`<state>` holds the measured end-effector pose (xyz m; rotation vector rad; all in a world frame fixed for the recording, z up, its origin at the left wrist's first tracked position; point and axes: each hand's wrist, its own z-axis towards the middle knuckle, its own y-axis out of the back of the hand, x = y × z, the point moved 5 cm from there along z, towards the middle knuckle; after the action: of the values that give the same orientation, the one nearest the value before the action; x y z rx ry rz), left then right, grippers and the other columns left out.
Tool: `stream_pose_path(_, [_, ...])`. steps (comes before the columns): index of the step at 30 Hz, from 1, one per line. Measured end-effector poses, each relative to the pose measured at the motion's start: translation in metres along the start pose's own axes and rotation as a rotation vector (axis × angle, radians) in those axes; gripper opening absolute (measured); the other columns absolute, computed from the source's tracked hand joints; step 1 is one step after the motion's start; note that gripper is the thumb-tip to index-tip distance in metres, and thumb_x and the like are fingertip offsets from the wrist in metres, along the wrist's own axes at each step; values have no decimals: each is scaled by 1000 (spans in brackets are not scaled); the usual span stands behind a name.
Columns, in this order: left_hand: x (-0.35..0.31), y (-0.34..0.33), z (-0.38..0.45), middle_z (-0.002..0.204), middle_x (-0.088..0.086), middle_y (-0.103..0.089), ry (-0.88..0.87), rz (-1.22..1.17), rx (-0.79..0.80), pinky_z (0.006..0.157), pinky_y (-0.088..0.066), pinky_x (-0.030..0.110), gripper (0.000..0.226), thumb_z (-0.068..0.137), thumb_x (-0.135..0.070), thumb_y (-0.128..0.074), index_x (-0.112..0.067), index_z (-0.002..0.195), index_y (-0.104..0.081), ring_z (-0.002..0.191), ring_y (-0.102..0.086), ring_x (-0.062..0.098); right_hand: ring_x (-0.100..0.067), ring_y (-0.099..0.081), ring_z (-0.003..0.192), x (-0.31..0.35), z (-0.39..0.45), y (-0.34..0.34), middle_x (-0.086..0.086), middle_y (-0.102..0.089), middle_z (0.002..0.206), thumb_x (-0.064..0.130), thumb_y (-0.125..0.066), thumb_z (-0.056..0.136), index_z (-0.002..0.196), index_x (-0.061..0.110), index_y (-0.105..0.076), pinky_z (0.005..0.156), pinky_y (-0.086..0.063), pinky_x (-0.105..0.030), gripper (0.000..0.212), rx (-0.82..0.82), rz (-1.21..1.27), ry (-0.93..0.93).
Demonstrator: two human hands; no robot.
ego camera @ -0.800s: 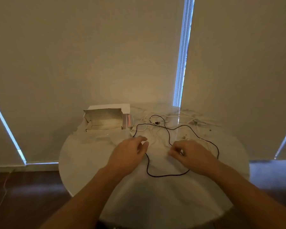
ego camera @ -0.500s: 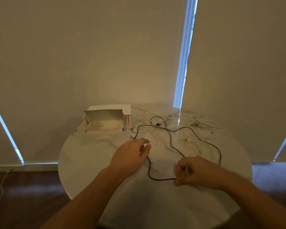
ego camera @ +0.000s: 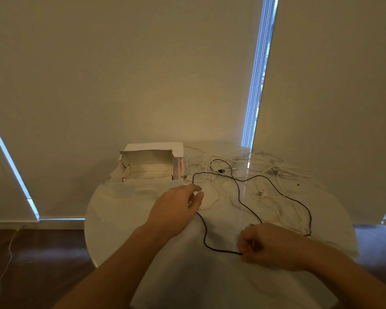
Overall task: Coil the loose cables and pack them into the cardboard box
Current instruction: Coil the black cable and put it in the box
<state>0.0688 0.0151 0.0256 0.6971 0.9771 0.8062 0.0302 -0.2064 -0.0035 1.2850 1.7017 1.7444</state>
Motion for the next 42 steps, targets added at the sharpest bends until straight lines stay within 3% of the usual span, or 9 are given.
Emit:
stream_pose_path(5, [4, 1, 1, 100, -10, -68, 7, -9, -16, 84, -52, 34, 37, 100, -51, -39, -34, 123, -62, 90, -60, 8, 4, -56, 64, 2, 3, 8, 25, -62, 73, 38, -67, 85, 75, 36, -59, 59, -41, -12, 13, -59, 148, -22])
stream_pose_path(9, [4, 2, 3, 99, -11, -66, 7, -43, -80, 81, -52, 35, 32, 100, -48, -40, -33, 118, -63, 90, -58, 8, -12, -63, 59, 2, 12, 30, 0, -66, 68, 29, -71, 87, 80, 25, -66, 63, -53, -27, 9, -203, 498, -19])
stream_pose_path(16, [-11, 16, 2, 100, -12, -58, 7, -146, -349, 77, -53, 34, 23, 100, -43, -43, -31, 110, -60, 96, -54, 9, -20, -63, 65, 11, 36, 61, -11, -67, 73, 11, -67, 89, 92, 0, -68, 65, -56, -30, 11, -413, 977, -56])
stream_pose_path(20, [-26, 8, -2, 90, -14, -55, -14, -246, -323, 73, -53, 31, 21, 100, -46, -41, -31, 97, -56, 87, -54, 3, -20, -65, 70, 16, 51, 69, -13, -68, 78, 14, -68, 88, 90, 2, -69, 69, -56, -30, 12, -491, 1147, -72])
stream_pose_path(25, [-34, -17, 1, 92, -14, -58, -56, -257, -122, 78, -51, 30, 33, 102, -51, -33, -32, 101, -61, 88, -54, 3, -20, -66, 74, 17, 64, 76, -14, -67, 80, 14, -67, 89, 97, -5, -68, 70, -57, -29, 20, -580, 1256, -77])
stream_pose_path(31, [-32, -25, 10, 98, -15, -59, -68, -323, -55, 79, -42, 7, 16, 96, -38, -57, -27, 105, -64, 92, -54, -1, -21, -68, 73, 8, 76, 86, -17, -70, 86, 10, -73, 84, 109, 0, -62, 70, -58, -32, 29, -672, 1297, -129])
stream_pose_path(36, [-26, -26, 19, 97, -14, -65, -14, -482, -100, 80, -48, 13, 14, 98, -35, -56, -28, 105, -66, 92, -59, -1, -22, -68, 69, -3, 88, 94, -18, -70, 82, 6, -75, 82, 118, 15, -52, 67, -59, -32, 43, -751, 1252, -152])
stream_pose_path(39, [-23, -26, 30, 87, -11, -70, 71, -702, -86, 79, -51, 14, 9, 97, -33, -57, -30, 98, -66, 88, -65, 1, -23, -68, 75, -11, 98, 95, -18, -70, 85, 11, -71, 86, 109, 8, -65, 67, -58, -28, 24, -719, 1175, -158])
stream_pose_path(42, [-14, -29, 45, 83, -1, -72, 171, -946, -50, 83, -58, 28, 17, 99, -26, -55, -18, 97, -69, 82, -69, 11, -21, -68, 77, -18, 110, 92, -19, -70, 88, 18, -66, 91, 99, 4, -72, 68, -59, -27, 17, -683, 1122, -186])
